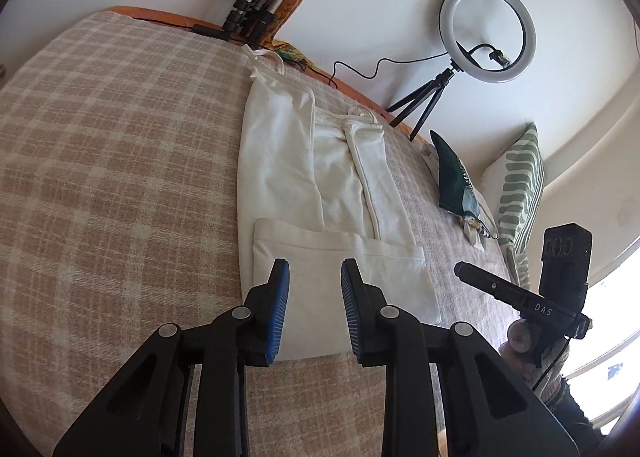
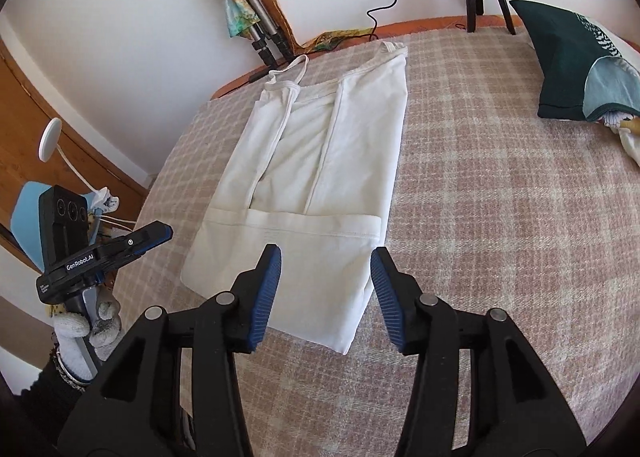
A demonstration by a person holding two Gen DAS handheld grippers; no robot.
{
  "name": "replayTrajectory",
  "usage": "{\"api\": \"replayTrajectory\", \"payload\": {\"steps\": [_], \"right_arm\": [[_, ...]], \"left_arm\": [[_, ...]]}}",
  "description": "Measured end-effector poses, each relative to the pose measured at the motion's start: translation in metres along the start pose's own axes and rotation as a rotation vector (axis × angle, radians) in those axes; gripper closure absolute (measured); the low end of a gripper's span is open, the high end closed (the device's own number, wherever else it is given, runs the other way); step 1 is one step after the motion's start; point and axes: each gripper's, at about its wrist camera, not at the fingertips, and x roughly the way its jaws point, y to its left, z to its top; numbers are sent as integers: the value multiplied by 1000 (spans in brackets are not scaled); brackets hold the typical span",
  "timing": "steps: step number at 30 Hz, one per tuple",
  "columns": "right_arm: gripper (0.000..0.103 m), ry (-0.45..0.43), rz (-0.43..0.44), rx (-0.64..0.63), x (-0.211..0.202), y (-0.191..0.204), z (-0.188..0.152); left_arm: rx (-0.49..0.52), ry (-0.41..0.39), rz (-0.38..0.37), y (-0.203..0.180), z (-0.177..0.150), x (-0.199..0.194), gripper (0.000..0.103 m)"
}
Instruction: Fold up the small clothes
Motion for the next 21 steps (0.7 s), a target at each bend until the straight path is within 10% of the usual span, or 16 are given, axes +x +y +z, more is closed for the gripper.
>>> {"api": "replayTrajectory", "payload": {"steps": [21], "right_arm": [[52, 31, -113, -22, 84, -54, 106]], "left_arm": [[10, 40, 128, 41, 109, 88, 78]]}}
